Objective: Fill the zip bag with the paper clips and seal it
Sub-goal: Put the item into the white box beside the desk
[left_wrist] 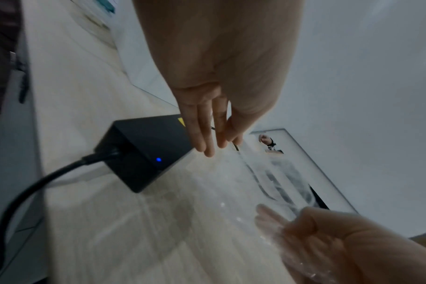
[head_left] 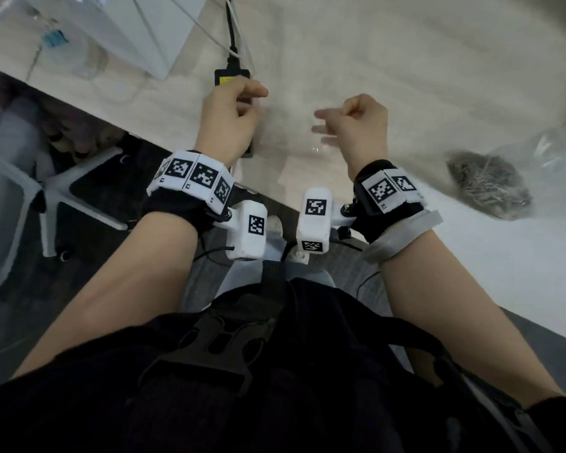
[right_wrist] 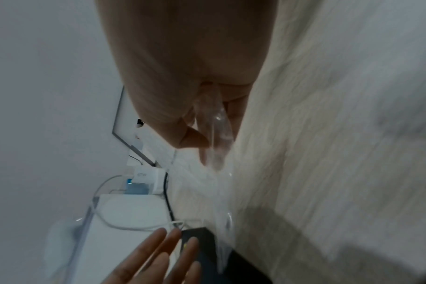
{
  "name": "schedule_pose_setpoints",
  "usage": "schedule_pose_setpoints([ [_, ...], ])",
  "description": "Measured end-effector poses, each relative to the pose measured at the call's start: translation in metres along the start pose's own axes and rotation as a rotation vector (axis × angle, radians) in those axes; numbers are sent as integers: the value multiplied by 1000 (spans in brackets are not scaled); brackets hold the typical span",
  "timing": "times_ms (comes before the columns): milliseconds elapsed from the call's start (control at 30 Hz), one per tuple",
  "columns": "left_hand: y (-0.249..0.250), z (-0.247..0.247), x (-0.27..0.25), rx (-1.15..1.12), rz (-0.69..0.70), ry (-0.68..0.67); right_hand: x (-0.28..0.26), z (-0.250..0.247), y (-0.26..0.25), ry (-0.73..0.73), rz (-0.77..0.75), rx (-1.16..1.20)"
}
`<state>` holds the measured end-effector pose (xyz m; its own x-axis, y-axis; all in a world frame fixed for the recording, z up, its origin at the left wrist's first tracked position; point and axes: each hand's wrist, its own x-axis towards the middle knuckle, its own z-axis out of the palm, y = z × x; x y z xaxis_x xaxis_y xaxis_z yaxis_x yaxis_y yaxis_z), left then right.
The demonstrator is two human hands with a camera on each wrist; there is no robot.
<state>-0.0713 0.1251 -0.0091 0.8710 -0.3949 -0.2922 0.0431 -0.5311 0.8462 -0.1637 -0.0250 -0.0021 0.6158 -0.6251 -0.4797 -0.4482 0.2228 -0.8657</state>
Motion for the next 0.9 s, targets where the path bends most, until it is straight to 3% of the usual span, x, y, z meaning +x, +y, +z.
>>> schedule_pose_setpoints([
  [100,-7,-13,-20,-47,-7,121,-22,5,-9,35,-167,102],
  [233,-25,-34,-42,-39,-34,322,-45,20,-21,-56,-302,133],
  [433,-76,-70,-66,-20,-207,493,-53,56,-6,-122,-253,26],
  [600,-117,-93,-70,-41,-346,478,-48,92,12,-162,-118,-8],
  [700,-134,-102,-60,-46,-378,435,-42,109,22,-114,-31,-5],
  [900,-156,-115,-23,-48,-397,384,-32,137,25,-34,-42,49],
])
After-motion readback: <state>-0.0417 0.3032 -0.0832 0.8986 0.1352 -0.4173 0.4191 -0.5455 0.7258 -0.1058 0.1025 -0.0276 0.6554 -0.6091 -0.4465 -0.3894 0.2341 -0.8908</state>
